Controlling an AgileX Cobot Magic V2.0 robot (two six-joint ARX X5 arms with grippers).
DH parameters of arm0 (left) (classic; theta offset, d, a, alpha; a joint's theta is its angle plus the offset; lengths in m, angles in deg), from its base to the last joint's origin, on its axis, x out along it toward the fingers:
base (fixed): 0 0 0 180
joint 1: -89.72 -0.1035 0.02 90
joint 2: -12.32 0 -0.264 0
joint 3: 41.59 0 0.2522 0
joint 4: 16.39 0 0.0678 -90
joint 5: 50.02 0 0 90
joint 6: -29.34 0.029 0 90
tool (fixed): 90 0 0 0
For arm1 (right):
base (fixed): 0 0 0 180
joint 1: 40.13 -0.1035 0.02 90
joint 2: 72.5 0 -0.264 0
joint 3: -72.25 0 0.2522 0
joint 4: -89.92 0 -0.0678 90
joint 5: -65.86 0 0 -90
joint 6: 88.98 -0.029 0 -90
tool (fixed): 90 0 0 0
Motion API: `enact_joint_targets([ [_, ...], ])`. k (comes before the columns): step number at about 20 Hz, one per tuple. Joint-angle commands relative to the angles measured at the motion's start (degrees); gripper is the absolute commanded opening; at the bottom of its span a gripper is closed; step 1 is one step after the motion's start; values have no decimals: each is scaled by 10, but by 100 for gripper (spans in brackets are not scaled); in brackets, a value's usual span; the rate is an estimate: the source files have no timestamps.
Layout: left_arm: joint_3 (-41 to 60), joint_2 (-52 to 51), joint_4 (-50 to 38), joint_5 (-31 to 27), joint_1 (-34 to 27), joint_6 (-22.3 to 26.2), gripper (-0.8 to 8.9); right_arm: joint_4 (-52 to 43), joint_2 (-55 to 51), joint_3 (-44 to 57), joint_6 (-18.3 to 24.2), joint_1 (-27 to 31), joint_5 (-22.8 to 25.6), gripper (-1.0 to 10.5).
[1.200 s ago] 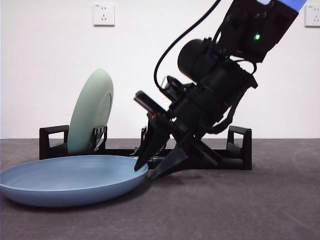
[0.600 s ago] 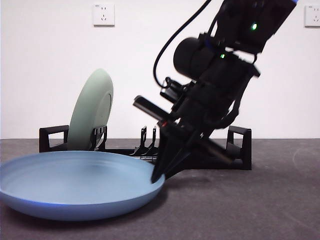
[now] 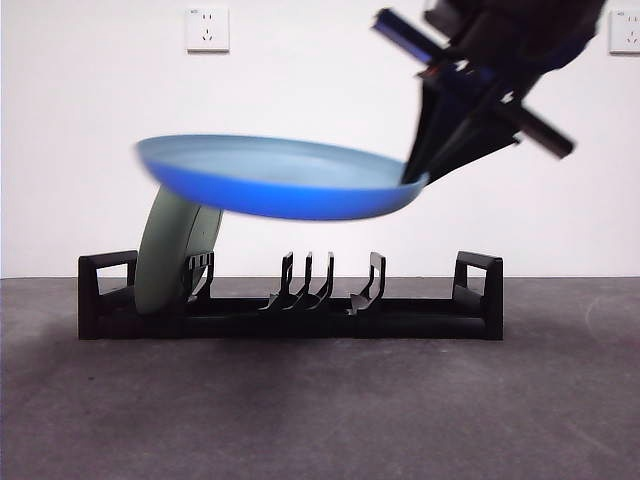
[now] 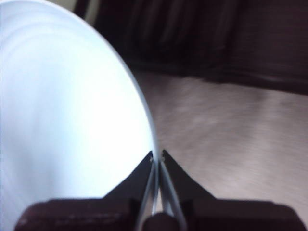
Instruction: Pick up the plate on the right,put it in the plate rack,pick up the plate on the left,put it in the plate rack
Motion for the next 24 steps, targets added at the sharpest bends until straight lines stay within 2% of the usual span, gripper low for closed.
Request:
enact_joint_targets([
  [1,0,52,5,-62,65,26,269,15,-14,-3,8,13,-5,-16],
  [4,0,122,4,-152,122,58,269,44,-31,-3,16,25,-6,-16],
  [5,0,143,-2,-160,129,73,269,51,-35,-3,17,25,-6,-16],
  [7,0,172,-18,-157,130,83,269,61,-44,-3,18,25,-8,-16],
  [11,0,202,-37,-156,128,98,269,70,-55,-3,22,36,-80,-16],
  [15,0,202,-53,-141,127,98,262,74,-71,-3,22,37,-81,-16],
  [17,0,202,-49,-136,120,98,185,75,-84,-3,22,37,-81,-16],
  [20,0,202,-48,-118,111,96,143,87,-101,-3,22,42,-80,-16],
  [23,0,202,-48,-112,106,96,-13,95,-113,-3,26,44,-80,-16],
  [24,0,202,-48,-112,106,96,-8,96,-116,-3,26,44,-80,-16],
])
